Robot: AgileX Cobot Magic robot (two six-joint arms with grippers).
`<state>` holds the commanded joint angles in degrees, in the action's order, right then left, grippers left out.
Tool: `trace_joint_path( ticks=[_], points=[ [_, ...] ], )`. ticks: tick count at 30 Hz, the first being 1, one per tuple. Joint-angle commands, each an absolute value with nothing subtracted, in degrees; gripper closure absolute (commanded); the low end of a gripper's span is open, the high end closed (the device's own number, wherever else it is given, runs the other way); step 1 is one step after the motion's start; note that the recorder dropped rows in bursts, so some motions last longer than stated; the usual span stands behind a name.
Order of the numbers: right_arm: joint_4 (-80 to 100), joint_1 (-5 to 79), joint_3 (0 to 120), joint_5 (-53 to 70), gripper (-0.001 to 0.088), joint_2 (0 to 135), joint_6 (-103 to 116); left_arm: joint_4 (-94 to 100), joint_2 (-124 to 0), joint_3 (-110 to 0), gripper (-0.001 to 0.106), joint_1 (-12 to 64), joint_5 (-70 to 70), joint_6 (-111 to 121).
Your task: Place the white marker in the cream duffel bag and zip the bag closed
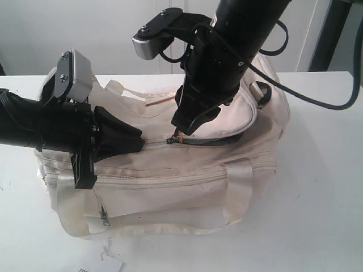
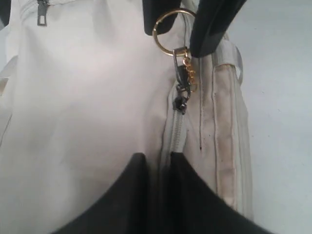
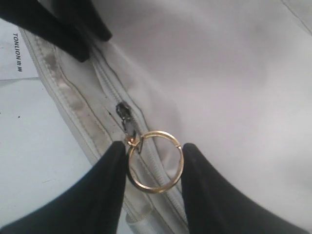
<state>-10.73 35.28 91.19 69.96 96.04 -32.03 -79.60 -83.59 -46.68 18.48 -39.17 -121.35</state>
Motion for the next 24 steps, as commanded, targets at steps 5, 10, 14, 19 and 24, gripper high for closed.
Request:
trace_joint_path(
  ticks=[5,10,14,19,24],
  points=[
    [-10.5,35.3,91.2,70.0,0.0868,96.0,-32.9,-79.9,-83.2,-46.7,0.105,18.5,-39.2,-121.4],
    [-10.4,35.3,91.2,70.0,0.0868,96.0,-33.1,-80.3,-81.3,-46.8,0.105,18.5,-38.4,-121.2],
    [-9.2,35.3,91.2,70.0,0.0868,96.0,-33.2,-80.3,-80.1,-46.8,0.105,18.5,-37.0,-121.2],
    [-7.1,35.3,91.2,70.0,0.0868,96.0,-33.2,-80.3,-79.9,-46.8,0.105,18.5,-37.0,-121.2],
    [-4.9,35.0,91.2,70.0,0.0868,95.2,-33.2,-80.1,-79.9,-46.8,0.105,18.5,-36.9,-120.0]
  ],
)
